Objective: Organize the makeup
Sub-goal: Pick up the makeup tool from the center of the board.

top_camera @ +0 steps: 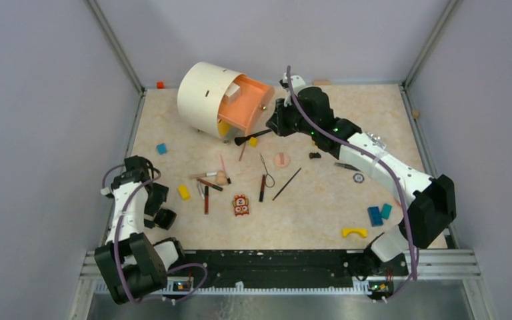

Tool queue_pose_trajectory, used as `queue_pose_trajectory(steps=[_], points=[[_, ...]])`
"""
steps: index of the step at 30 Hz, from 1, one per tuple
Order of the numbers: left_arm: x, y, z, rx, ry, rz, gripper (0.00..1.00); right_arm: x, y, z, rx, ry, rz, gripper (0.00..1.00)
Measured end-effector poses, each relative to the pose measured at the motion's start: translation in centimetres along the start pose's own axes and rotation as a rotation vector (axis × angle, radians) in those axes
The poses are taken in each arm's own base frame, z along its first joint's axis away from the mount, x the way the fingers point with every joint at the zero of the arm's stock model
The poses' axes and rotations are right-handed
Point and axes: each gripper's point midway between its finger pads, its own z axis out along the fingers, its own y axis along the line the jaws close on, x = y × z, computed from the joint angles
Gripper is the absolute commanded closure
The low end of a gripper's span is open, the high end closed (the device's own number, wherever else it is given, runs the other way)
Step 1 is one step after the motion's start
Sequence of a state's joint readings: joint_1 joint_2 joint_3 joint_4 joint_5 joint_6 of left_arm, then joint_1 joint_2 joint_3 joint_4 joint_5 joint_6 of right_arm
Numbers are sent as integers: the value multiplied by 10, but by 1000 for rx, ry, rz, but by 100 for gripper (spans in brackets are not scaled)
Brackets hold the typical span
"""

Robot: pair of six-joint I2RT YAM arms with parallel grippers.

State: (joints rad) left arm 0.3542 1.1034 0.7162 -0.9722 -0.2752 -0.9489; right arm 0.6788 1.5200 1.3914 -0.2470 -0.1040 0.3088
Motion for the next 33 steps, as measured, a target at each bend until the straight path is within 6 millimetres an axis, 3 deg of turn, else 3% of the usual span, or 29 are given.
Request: queue_pose_trajectory(steps=[7, 16, 33], points=[[6, 3, 7, 0, 3, -46, 1, 3, 4, 0, -18, 10, 9, 88], [17, 5, 36, -91, 58, -28, 2, 4, 5, 0, -25, 13, 9, 86], [12, -21, 46, 38, 40, -24, 33, 7, 7, 0, -31, 20, 7, 85]])
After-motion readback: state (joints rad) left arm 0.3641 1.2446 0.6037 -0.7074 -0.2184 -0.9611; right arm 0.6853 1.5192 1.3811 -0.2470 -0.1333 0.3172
